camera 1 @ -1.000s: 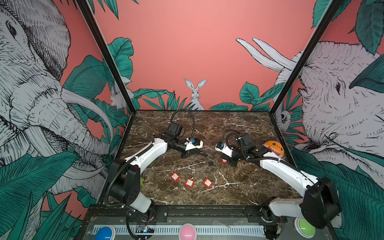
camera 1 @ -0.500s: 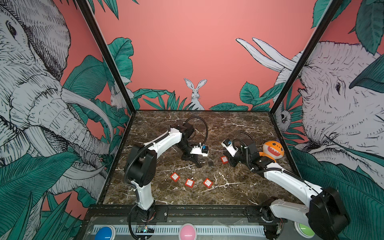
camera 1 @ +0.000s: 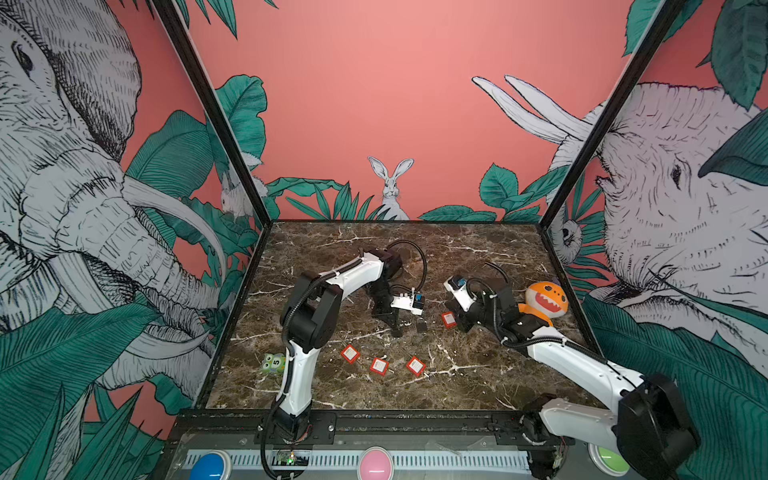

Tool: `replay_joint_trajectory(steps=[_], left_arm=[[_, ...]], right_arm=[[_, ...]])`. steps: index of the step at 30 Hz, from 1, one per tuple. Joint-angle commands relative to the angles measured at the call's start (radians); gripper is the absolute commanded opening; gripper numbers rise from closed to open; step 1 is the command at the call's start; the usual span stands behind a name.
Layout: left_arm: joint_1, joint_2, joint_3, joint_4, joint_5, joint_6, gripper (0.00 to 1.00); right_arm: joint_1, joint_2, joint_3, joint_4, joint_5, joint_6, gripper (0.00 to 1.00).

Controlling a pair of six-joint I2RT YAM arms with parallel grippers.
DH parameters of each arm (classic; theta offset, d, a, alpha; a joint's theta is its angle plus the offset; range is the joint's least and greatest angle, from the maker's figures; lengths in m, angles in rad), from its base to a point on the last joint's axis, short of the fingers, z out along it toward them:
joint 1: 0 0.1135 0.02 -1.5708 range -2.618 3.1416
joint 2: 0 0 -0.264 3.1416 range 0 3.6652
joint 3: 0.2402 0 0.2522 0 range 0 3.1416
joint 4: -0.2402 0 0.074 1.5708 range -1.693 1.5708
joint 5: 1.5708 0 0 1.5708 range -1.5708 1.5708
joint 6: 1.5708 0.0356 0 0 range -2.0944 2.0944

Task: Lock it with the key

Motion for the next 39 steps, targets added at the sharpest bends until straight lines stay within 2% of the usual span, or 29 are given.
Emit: replay_joint_trajectory(steps=[1, 5, 15, 20, 25, 28, 39], left_arm=[[-0.011, 0.025, 0.068, -0.075, 0.006, -0.002, 0.0], [-0.017, 0.089, 0.124, -0.128, -0.018, -0.02, 0.0], [-0.034, 0.14, 0.165, -0.122, -0.053, -0.043, 0.0], [-0.036, 0.141, 0.168, -0.077, -0.085, -0.045, 0.0], [-0.036, 0.143, 0.171, -0.038, -0.105, -0.051, 0.05], [-0.037, 0.152, 0.174, -0.026, -0.106, -0.051, 0.1], [-0.037, 0.158, 0.159, 0.027, -0.126, -0.058, 0.15]], right_arm=[[-0.002, -0.036, -0.026, 0.005, -0.01, 0.01, 0.0], [-0.003, -0.064, -0.035, -0.022, -0.001, -0.001, 0.0], [-0.002, -0.044, -0.042, -0.004, -0.018, 0.025, 0.0], [-0.002, -0.013, -0.085, 0.106, -0.046, 0.133, 0.0], [0.0, 0.02, -0.149, 0.232, -0.061, 0.264, 0.0], [0.003, 0.028, -0.175, 0.268, -0.078, 0.294, 0.0], [0.051, 0.104, -0.17, 0.271, -0.08, 0.338, 0.0]])
